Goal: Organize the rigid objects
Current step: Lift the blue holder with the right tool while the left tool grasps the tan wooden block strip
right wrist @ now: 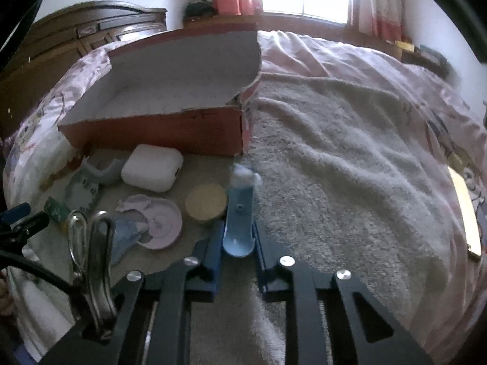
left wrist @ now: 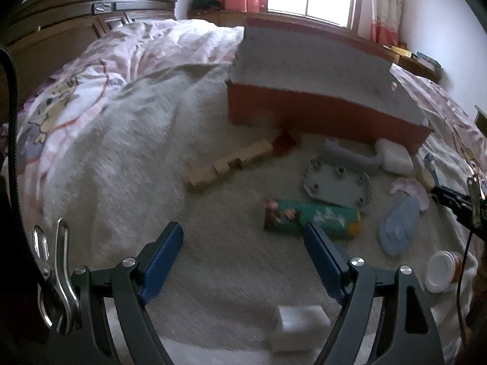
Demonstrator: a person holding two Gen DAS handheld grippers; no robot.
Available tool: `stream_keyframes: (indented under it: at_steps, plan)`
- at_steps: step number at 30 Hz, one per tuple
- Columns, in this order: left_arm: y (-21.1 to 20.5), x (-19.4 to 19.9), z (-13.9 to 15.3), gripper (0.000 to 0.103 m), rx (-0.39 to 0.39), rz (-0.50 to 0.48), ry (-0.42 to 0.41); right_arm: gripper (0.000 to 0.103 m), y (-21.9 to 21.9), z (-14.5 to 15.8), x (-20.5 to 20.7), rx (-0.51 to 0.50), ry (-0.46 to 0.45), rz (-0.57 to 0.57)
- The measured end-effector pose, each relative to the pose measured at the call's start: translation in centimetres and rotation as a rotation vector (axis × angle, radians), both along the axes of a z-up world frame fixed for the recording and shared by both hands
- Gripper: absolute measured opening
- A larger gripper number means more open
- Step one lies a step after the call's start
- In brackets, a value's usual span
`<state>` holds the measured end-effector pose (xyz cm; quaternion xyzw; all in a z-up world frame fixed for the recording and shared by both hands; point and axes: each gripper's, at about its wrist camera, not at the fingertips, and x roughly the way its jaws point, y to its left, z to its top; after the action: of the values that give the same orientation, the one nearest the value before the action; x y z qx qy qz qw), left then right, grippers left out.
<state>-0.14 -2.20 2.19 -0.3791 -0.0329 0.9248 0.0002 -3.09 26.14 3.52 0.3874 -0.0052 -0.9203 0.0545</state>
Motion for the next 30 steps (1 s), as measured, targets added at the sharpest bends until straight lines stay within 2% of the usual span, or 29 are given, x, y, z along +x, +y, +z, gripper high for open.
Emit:
stream_keyframes:
  at_steps: [4, 10, 13, 14, 16, 18, 21, 26, 30]
  plan:
    - [-0.8, -0.8, 0.6, 0.084, -0.012, 0.022, 0.009, 0.018, 0.1, 0.4, 0.6, -0.028, 0.012, -0.004]
    - [-2.1, -1.6, 0.9, 0.084, 0.059, 0.053, -0.013, 0.018, -0.2, 1.5, 1.8, -0.104, 0.036, 0.011]
    - [-2.3, -2.4, 0.7, 0.084, 0.066, 0.075, -0.019, 0.018, -0.6, 1.8, 2.2, -0.124, 0.034, 0.027]
    - [-2.4, -2.6, 0.6, 0.084, 0.058, 0.084, -0.024, 0.018, -0.8, 1.7, 2.4, -0.120, 0.034, 0.030]
    - [-2.7, -3.1, 0.3, 0.070, 0.033, 0.097, -0.039, 0.018, -1.0, 1.4, 2.7, -0.113, 0.029, 0.029]
    - [-2.9, -3.5, -0.1, 0.064, -0.029, 0.113, -0.067, 0.018, -0.8, 1.0, 2.9, -0.115, 0.015, 0.023]
    - [-3.4, -3.5, -0.2, 0.064, -0.051, 0.110, -0.064, 0.018, -0.3, 0.3, 3.0, -0.129, -0.014, 0.017]
    - [-4.2, -3.9, 0.2, 0.063, -0.158, 0.164, -0.021, 0.018, -0.5, -0.9, 3.2, -0.153, -0.055, 0.029]
    - [-5.1, -4.5, 0.4, 0.063, -0.147, 0.173, -0.021, 0.018, -1.2, -1.0, 3.5, -0.121, -0.041, 0.034]
